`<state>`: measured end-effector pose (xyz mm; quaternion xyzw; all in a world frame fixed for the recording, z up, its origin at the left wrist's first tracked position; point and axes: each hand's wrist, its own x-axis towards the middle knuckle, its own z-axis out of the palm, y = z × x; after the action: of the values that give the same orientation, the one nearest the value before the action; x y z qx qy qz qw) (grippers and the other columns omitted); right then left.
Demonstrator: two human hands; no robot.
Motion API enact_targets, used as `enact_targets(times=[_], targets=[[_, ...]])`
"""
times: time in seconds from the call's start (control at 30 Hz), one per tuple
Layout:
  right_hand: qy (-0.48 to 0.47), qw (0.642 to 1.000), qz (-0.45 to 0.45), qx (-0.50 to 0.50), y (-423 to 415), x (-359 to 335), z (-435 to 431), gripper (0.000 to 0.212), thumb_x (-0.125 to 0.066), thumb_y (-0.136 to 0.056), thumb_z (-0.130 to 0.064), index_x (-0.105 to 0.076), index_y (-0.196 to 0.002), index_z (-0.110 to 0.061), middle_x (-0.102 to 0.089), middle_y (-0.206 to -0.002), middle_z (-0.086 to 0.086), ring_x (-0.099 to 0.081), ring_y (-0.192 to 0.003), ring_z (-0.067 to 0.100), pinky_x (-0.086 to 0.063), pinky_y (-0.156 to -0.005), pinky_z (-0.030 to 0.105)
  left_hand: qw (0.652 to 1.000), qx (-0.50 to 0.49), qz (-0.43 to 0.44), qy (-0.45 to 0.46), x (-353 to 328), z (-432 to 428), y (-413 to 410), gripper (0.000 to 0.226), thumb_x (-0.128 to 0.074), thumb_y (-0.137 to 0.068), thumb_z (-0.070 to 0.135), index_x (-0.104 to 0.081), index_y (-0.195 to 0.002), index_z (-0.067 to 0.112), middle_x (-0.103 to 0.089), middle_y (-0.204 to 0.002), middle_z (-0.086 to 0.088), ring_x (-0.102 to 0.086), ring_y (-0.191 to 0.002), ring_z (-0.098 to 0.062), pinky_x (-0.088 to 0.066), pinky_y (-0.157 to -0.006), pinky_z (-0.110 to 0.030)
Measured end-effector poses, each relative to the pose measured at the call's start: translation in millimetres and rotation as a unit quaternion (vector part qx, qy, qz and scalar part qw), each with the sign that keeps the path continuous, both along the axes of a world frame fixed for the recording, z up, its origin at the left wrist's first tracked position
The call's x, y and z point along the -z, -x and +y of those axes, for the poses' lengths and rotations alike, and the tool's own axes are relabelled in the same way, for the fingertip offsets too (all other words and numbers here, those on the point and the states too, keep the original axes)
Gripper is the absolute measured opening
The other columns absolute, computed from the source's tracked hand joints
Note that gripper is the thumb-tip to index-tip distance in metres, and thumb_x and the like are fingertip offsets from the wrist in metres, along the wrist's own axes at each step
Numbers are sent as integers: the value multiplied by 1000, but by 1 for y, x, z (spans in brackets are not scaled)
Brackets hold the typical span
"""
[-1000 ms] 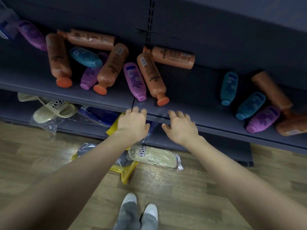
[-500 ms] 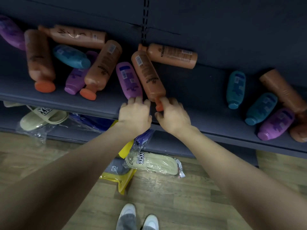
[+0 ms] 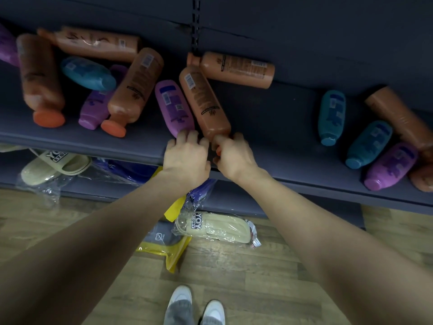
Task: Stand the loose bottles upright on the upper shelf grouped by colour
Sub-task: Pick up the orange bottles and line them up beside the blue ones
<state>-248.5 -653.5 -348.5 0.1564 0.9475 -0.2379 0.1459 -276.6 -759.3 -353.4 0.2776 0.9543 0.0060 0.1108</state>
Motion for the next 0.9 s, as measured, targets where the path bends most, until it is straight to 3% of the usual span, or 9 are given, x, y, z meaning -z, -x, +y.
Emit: enact_targets(times=[0.17,0.47,0.6,0.9], targets=[[4,997,59,45,-13,-15,0,29,-61,-86,-11,-56,-114,-15,-46,-116,17,-49,-105,39,-45,-88,38,1000,3,2,12,-3,-2,-5,51,-51,-90,33,-38,-134,11,-34,-141,-12,-25,-133,-31,-32,-101,-42],[30,976,180,120,-25,-66,7,43,-56,-87,-21,-49,-129,-19,-59,-111,16,-56,-101,37,-42,-82,34,1000,-11,7,-3,-19,-2,-19,60,-53,-89,33,-30,-139,10,-33,-142,-13,-27,-132,-31,-32,-102,-41],[38,967,211,137,-41,-84,10,32,-56,-85,-27,-55,-117,-23,-64,-105,11,-58,-98,35,-46,-81,36,997,-49,-18,-63,-28,4,-29,74,-57,-88,31,-17,-146,10,-33,-142,-14,-30,-131,-33,-32,-102,-43],[63,963,207,162,-83,-138,18,12,-55,-82,-33,-51,-93,-32,-64,-91,2,-57,-88,31,-40,-72,31,972,-92,-81,-203,-62,20,-54,93,-71,-80,25,-10,-149,18,-29,-146,-16,-30,-131,-39,-34,-100,-49]])
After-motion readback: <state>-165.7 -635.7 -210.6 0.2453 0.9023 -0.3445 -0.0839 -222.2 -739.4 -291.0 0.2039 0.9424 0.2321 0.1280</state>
